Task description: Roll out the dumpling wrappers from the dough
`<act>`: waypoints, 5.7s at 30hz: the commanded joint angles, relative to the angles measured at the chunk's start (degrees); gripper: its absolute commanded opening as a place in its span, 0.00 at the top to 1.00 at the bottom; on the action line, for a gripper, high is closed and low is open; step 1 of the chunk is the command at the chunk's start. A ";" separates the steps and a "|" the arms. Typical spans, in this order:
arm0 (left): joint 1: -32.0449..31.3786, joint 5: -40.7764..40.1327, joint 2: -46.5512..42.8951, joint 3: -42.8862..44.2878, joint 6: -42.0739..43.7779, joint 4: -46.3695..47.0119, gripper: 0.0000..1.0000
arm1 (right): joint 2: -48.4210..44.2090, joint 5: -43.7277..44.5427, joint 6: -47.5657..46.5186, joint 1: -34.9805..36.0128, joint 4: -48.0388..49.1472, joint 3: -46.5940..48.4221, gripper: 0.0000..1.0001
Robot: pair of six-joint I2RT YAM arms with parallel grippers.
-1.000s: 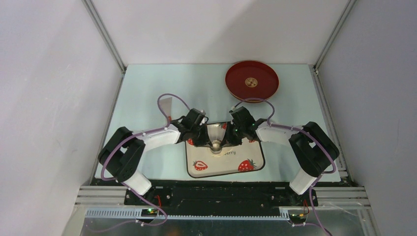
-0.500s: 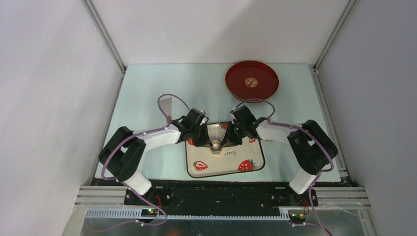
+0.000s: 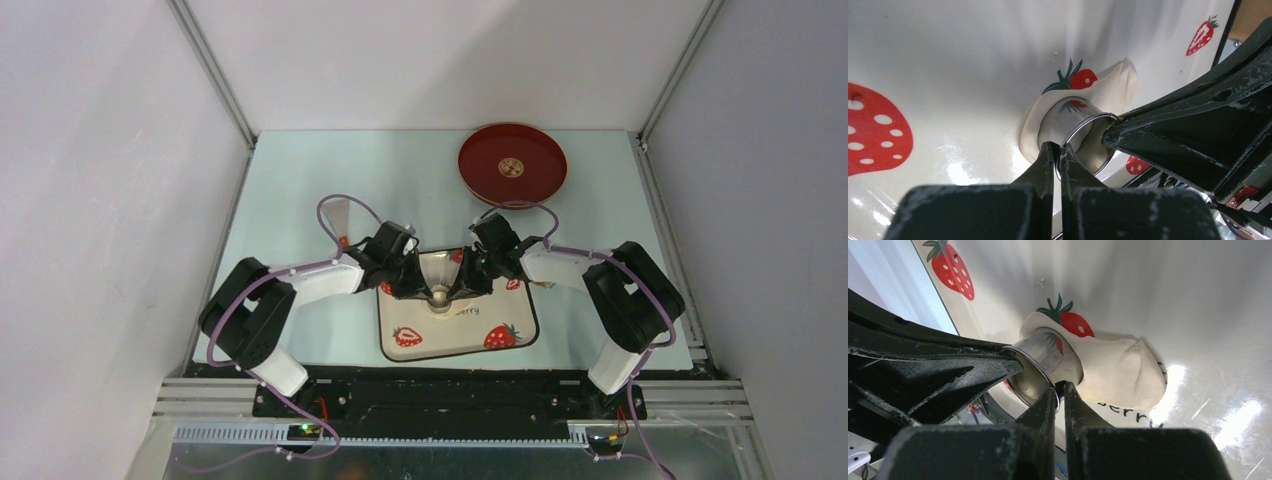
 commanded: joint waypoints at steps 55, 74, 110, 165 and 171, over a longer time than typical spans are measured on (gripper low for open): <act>0.75 -0.29 -18.98 2.14 4.53 -11.02 0.36 | -17.41 2.17 -2.84 -1.72 -18.51 3.18 0.16; 6.87 -4.95 -8.05 -4.46 5.49 -5.86 0.85 | 2.02 1.52 -13.27 -8.63 -22.99 14.74 0.42; 6.86 -5.44 4.97 -4.50 6.43 -5.54 1.00 | 13.50 9.95 -18.88 -1.95 -29.26 20.86 0.87; 6.86 -5.82 5.66 -4.38 6.15 -5.51 1.00 | -1.32 -9.41 -12.26 -9.95 -18.12 3.15 0.42; 6.88 -5.89 5.64 -4.38 6.20 -5.54 1.00 | 0.90 -11.61 -9.42 -9.97 -12.62 -0.02 0.55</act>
